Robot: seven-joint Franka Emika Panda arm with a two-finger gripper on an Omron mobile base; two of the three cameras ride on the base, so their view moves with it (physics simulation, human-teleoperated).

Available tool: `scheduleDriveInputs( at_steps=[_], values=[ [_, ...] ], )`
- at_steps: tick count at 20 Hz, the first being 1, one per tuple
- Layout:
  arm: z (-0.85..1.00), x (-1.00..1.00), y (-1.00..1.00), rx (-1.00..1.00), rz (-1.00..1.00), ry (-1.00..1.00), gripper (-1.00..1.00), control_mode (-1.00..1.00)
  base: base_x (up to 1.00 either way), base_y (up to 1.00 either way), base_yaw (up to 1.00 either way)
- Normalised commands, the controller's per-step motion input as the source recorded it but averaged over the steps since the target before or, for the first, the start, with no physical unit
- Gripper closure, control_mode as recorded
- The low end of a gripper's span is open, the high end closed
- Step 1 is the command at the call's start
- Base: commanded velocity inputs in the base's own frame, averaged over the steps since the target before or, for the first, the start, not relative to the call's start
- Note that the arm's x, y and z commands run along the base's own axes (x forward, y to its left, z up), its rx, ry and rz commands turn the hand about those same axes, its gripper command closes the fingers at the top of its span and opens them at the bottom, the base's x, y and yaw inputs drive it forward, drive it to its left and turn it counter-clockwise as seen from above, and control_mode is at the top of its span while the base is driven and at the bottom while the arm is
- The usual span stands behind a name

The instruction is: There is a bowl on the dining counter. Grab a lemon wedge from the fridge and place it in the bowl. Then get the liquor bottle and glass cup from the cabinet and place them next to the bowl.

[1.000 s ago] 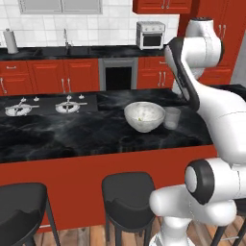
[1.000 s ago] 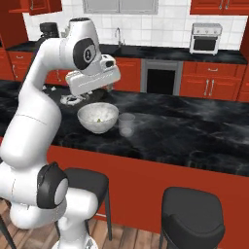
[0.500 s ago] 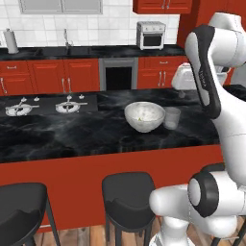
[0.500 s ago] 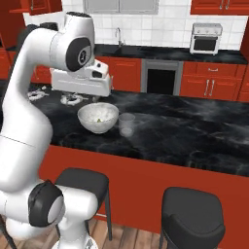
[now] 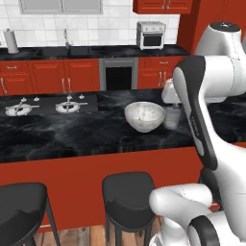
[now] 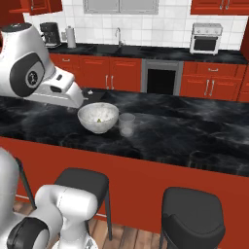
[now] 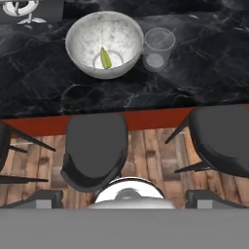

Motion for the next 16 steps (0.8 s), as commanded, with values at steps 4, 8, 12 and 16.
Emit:
scheduleDriveInputs(
  at_steps=[4,8,12,16],
  values=[
    [-0.02,-0.05,0.12,-0.13,-0.02,-0.05,-1.0,-1.0,0.0,0.0,0.0],
    [-0.12,0.0,0.0,-0.07,0.0,-0.03,-1.0,-1.0,0.0,0.0,0.0],
    [-0.06,-0.01,0.0,-0.03,0.0,-0.05,-1.0,1.0,-0.06,0.0,0.01],
    [0.0,0.0,0.0,0.0,0.0,0.0,-1.0,1.0,-0.3,0.26,0.01]
  ],
)
